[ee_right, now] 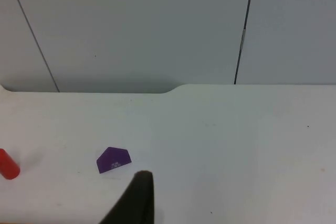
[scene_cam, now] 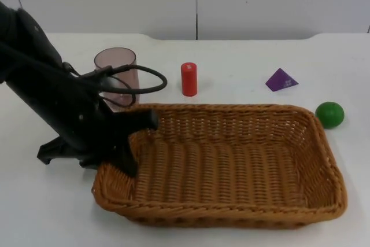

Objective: Pick up the basket with the left hand and place the triangular block into the basket with the right hand.

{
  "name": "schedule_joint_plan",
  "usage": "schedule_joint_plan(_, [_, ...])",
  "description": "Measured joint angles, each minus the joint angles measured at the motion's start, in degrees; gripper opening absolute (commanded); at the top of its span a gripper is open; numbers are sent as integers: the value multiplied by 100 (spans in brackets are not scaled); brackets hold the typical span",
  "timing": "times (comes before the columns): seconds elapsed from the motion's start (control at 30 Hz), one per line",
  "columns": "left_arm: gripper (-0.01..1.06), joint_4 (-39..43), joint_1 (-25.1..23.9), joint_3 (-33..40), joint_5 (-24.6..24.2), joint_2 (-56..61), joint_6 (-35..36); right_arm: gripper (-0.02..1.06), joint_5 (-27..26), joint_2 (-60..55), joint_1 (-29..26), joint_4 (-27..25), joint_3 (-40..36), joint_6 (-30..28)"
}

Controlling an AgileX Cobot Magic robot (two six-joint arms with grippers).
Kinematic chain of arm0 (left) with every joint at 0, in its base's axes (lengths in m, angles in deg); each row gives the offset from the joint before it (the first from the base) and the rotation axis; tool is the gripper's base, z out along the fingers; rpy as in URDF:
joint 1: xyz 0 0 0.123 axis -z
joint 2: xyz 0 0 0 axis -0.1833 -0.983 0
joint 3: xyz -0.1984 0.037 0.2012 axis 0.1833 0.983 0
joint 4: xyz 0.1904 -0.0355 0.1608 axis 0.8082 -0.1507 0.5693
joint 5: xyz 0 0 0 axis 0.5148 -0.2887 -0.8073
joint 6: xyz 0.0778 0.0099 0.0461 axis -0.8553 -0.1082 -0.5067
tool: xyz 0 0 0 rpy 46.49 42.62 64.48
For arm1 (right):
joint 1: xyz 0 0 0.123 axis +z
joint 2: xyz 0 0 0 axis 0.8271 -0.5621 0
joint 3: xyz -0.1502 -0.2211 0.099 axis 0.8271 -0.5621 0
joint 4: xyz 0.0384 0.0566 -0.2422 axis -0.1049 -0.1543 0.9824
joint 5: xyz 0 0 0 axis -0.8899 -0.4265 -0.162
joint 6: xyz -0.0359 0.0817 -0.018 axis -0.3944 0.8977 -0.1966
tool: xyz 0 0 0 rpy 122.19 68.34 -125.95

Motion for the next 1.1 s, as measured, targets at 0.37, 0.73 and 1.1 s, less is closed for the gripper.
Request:
schedule_joint_plan(0.37, [0,144,-75,0,-514,1408,11,105,-11,0,0,0,0,-10])
schedule_joint_plan(0.73, [0,377,-1405,-468,-1464,1777,615,105,-11,0,0,0,0,-186])
schedule_joint_plan(1.1, [0,1249,-1959,-752,-1549,1777,1480,105,-45,-582,159,-436,0,-1036])
